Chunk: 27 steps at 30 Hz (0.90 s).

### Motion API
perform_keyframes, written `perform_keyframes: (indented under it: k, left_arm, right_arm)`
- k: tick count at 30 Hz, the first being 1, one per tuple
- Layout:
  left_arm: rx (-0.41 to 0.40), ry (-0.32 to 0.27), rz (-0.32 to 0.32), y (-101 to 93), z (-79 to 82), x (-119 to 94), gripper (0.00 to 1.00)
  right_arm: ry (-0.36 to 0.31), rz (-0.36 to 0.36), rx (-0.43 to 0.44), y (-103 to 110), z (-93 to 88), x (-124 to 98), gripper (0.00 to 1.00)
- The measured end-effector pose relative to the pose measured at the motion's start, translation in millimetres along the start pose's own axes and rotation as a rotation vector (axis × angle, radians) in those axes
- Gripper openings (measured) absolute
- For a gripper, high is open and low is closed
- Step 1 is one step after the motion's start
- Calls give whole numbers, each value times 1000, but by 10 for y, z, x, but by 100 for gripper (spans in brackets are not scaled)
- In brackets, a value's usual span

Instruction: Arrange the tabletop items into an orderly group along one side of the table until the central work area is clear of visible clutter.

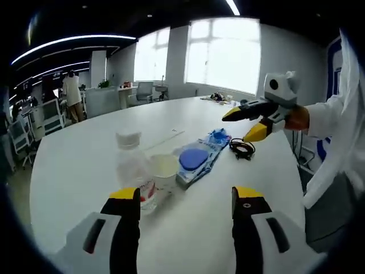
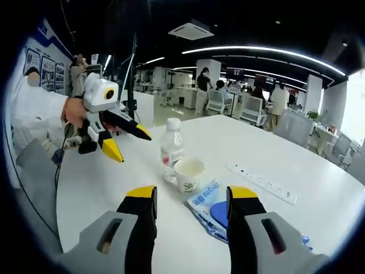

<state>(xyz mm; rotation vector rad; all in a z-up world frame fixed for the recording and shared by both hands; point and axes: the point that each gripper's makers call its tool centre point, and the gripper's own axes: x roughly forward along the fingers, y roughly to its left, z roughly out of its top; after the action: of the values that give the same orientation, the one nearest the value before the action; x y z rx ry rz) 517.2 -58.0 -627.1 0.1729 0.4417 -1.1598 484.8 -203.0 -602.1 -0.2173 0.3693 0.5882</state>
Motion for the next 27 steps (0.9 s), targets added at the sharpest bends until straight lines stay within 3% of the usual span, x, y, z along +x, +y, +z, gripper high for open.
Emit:
perform_keyframes:
  k: [13,27]
  left_arm:
    - [-31,-28,9,-534,-20,-153,68]
    - [-51,-33,28,-912,-184,-330,73]
  right_arm:
    - [9,-89,51,-75,-302,-737,48]
    - [27,-163,140,-48,-736,-1493,55]
